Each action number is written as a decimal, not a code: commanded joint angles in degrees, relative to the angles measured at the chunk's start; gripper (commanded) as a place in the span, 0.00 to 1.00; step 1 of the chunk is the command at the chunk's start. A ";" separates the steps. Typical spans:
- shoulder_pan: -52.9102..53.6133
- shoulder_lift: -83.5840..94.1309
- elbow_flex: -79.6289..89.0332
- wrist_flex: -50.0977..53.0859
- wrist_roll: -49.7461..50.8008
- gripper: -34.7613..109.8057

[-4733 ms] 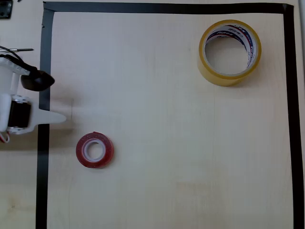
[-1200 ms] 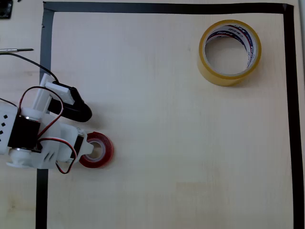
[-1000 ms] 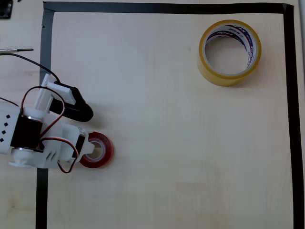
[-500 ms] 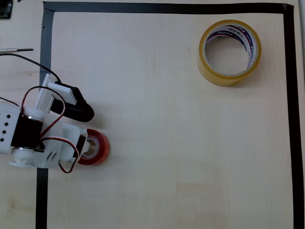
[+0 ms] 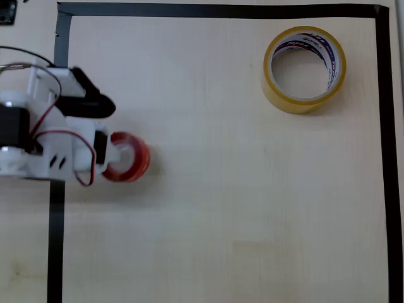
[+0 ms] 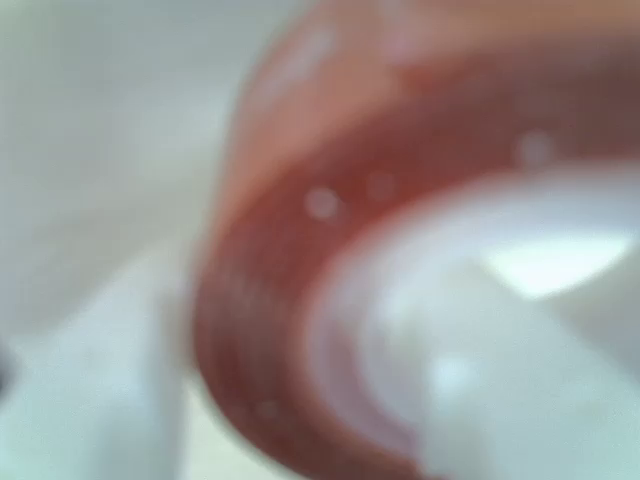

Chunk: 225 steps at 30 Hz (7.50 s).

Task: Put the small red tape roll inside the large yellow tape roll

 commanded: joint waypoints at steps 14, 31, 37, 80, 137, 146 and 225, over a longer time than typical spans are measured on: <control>-14.77 -16.35 -31.11 -2.11 0.70 0.24; -13.54 -27.25 -50.01 -6.50 0.97 0.24; -13.36 -31.03 -55.46 -7.91 0.97 0.24; -14.41 -86.13 -134.56 -5.27 1.05 0.24; 2.02 -77.17 -125.07 10.20 5.54 0.41; 0.70 -75.23 -125.95 25.93 4.83 0.42; 2.99 -86.75 -136.76 -11.78 8.35 0.24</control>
